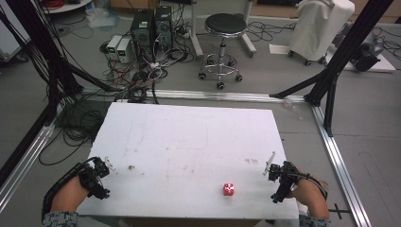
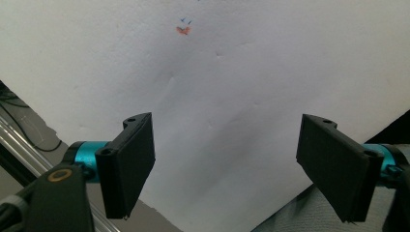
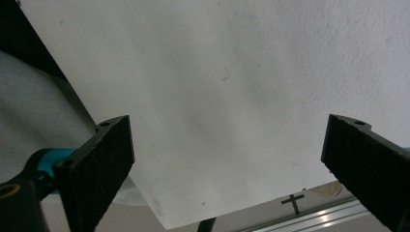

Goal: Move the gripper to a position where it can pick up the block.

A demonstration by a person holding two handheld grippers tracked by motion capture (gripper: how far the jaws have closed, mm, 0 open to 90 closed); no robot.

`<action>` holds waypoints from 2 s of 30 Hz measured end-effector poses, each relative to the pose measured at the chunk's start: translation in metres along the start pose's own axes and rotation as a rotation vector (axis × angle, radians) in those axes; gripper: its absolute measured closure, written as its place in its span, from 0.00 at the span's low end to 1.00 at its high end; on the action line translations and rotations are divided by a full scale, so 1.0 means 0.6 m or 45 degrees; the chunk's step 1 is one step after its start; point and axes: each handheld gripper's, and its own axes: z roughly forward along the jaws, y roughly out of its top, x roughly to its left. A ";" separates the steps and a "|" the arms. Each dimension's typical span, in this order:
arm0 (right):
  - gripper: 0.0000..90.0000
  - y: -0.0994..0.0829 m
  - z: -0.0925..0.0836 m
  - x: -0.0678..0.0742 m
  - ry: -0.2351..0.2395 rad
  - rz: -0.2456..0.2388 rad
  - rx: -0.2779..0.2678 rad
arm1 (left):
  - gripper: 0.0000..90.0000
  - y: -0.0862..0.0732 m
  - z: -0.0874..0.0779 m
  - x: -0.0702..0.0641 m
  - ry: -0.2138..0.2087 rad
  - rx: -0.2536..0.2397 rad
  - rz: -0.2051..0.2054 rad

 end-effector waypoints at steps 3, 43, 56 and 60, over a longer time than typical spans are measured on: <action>0.04 -0.001 -0.001 0.000 0.002 0.010 -0.004 | 0.24 0.000 -0.002 0.000 0.004 -0.001 -0.003; 0.04 0.009 -0.006 0.000 -0.070 -0.022 -0.006 | 0.24 0.002 -0.004 -0.003 0.009 -0.006 -0.001; 0.04 0.036 -0.009 0.008 -0.097 -0.085 -0.037 | 0.24 0.002 -0.002 -0.003 0.002 0.002 0.003; 0.04 0.047 -0.009 0.012 -0.107 -0.115 -0.034 | 0.24 0.002 -0.001 -0.004 0.001 0.002 0.003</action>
